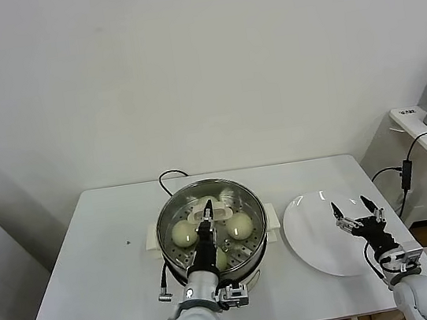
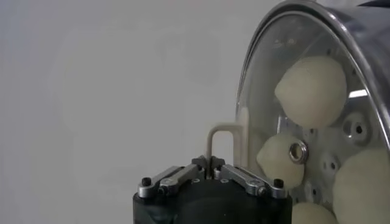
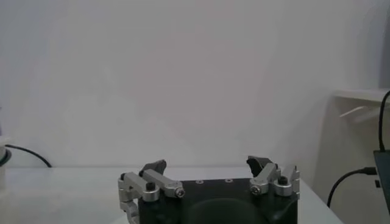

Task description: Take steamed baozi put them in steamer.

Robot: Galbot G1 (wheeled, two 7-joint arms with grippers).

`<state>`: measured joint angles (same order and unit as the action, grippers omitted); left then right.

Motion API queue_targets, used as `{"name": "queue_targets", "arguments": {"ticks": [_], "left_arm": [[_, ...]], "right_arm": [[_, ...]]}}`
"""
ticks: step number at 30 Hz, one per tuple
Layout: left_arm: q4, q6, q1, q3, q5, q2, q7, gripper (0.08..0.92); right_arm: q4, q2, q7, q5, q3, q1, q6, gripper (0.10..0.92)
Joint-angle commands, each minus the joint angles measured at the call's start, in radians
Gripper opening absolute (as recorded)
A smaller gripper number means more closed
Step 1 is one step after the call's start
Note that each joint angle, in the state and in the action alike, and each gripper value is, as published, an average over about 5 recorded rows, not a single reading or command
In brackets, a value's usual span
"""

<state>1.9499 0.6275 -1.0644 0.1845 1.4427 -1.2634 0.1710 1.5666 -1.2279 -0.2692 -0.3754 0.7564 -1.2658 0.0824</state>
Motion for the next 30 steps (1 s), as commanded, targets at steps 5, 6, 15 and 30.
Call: {"name": "queue_targets", "arguments": {"ticks": [5,6,15,30], "left_arm": [[0.185,-0.105,-0.092,-0.066,-0.319,0.065,0.005,0.209],[0.213,-0.148,-0.101,-0.088,-0.383,0.075,0.030,0.235],[0.302,-0.454,-0.076,-0.366,-1.190,0.140,0.169,0.495],[0.124,-0.325,-0.147,-0.865,-1.911,0.053,-0.182,0.821]], "right_arm": [[-0.006,-0.011,-0.009,0.004,-0.001,0.003,0.004,0.823],[-0.007,-0.012,-0.010,0.004,-0.001,0.004,0.004,0.823],[-0.003,-0.011,-0.008,-0.016,-0.007,0.015,-0.011,0.823],[0.045,-0.005,0.027,0.012,0.004,-0.006,-0.039,0.823]]}}
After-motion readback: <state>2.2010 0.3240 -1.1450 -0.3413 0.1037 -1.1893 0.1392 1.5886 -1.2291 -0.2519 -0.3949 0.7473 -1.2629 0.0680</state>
